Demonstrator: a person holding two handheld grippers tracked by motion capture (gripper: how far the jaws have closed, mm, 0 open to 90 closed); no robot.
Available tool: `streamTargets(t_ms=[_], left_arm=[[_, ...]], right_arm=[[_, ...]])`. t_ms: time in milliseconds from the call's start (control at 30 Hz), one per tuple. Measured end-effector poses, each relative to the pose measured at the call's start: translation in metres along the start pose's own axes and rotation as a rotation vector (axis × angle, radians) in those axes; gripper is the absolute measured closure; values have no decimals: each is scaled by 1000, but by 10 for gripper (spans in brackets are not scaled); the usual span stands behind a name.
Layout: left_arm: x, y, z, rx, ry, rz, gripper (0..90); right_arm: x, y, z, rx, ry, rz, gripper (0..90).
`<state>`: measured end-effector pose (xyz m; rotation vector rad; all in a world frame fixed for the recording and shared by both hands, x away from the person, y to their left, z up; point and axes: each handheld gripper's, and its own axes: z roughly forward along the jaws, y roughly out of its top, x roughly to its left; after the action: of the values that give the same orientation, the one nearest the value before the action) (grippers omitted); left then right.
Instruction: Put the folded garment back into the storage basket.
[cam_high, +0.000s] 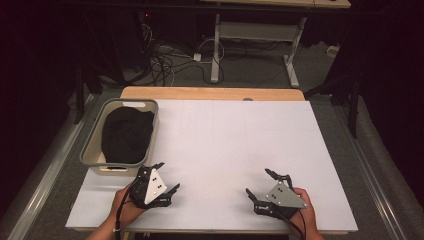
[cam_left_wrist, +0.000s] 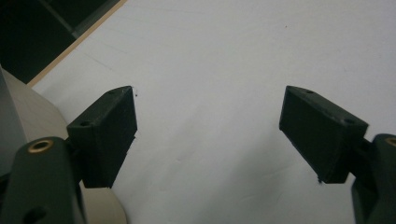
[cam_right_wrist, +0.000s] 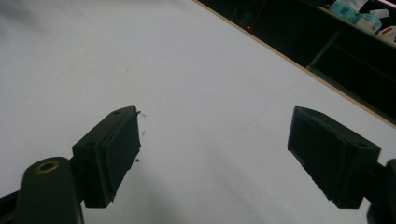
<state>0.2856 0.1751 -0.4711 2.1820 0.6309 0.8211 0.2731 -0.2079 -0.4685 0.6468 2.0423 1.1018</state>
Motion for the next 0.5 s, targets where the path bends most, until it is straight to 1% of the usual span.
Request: streamTargets(t_ms=[33,100,233,367,400,500], left_arm=[[1,-1,-1,2,-2,-4,185],[2,-3,-2,1,6,-15,186],[7,-7,-5,6,12,-48,185],[11,-13,-6,18,1,-68,158],[11,-15,-6,15,-4,-80,158],[11,-17,-8,16,-8,-87,158]], right_arm=[[0,0,0,2,1,-1,170],[0,0,0,4,3,-2,170],[-1,0,0,6,1,3,170],[-3,-1,1,9,1,11,170],[-3,-1,1,7,0,13,170],[-3,-1,1,8,2,14,170]])
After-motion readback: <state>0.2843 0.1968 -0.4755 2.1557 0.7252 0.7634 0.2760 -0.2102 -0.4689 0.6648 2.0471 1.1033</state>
